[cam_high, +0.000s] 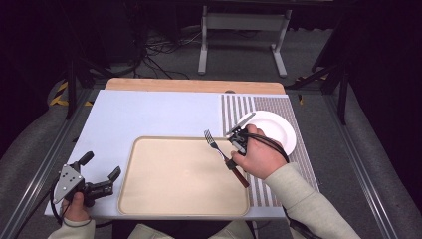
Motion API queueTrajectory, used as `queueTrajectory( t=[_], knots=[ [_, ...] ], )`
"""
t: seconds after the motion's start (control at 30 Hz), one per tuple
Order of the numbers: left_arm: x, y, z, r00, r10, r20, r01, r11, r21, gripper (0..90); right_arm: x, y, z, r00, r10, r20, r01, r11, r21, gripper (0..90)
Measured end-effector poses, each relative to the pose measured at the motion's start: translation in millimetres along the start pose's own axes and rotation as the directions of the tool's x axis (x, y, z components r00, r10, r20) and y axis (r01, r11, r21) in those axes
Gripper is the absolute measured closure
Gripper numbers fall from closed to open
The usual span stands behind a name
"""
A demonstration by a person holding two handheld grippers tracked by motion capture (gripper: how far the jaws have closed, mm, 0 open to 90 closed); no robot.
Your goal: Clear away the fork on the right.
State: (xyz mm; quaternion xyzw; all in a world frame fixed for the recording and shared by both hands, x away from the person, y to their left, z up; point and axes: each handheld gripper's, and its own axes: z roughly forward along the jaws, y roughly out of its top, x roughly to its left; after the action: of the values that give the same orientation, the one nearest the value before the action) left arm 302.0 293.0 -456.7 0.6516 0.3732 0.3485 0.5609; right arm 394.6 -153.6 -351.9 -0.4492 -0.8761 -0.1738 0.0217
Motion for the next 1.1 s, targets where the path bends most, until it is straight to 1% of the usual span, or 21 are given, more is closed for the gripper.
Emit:
queueTrajectory(
  t=[0.17,0.2,0.23,0.4,0.43,0.57,0.7,0.93,1.1],
  knots=[
    [0.2,0.0,0.0,1.0,0.001,-0.001,-0.001,1.0,-0.001,0.0,1.9,1.6,8.7,0.9999,0.013,0.009,-0.013,1.0,-0.004,77.4],
    [0.2,0.0,-0.1,1.0,0.001,-0.001,-0.001,1.0,-0.001,0.0,2.9,2.0,13.0,0.9996,0.028,0.007,-0.028,1.0,0.004,77.4],
    [0.2,0.1,-0.1,1.0,0.0,-0.001,0.0,1.0,-0.001,0.0,2.9,2.0,13.0,0.9996,0.028,0.007,-0.028,1.0,0.004,77.4],
    [0.2,0.1,-0.2,1.0,-0.001,0.0,0.001,1.0,-0.001,0.0,4.4,2.3,27.6,0.9988,0.049,0.0,-0.049,0.998,0.027,77.4],
    [0.3,0.1,-0.1,1.0,0.001,0.0,-0.001,1.0,-0.001,0.0,4.4,2.3,27.6,0.9988,0.049,0.0,-0.049,0.998,0.027,77.4],
    [0.2,0.1,0.0,1.0,-0.001,0.0,0.001,1.0,-0.003,0.0,4.5,2.0,36.7,0.9964,0.085,0.008,-0.085,0.996,0.038,77.4],
    [0.5,0.1,-0.1,1.0,0.001,0.0,-0.001,1.0,-0.001,0.0,4.8,2.0,45.3,0.9942,0.107,0.01,-0.107,0.993,0.05,77.4],
    [0.8,0.4,-0.4,1.0,-0.002,0.0,0.002,1.0,-0.005,0.0,5.7,2.0,54.4,0.9911,0.131,0.023,-0.133,0.988,0.077,77.4],
    [0.8,0.4,-0.4,1.0,-0.003,0.001,0.003,1.0,-0.005,0.0,6.4,1.8,59.6,0.9899,0.139,0.027,-0.141,0.986,0.094,77.4]
  ],
)
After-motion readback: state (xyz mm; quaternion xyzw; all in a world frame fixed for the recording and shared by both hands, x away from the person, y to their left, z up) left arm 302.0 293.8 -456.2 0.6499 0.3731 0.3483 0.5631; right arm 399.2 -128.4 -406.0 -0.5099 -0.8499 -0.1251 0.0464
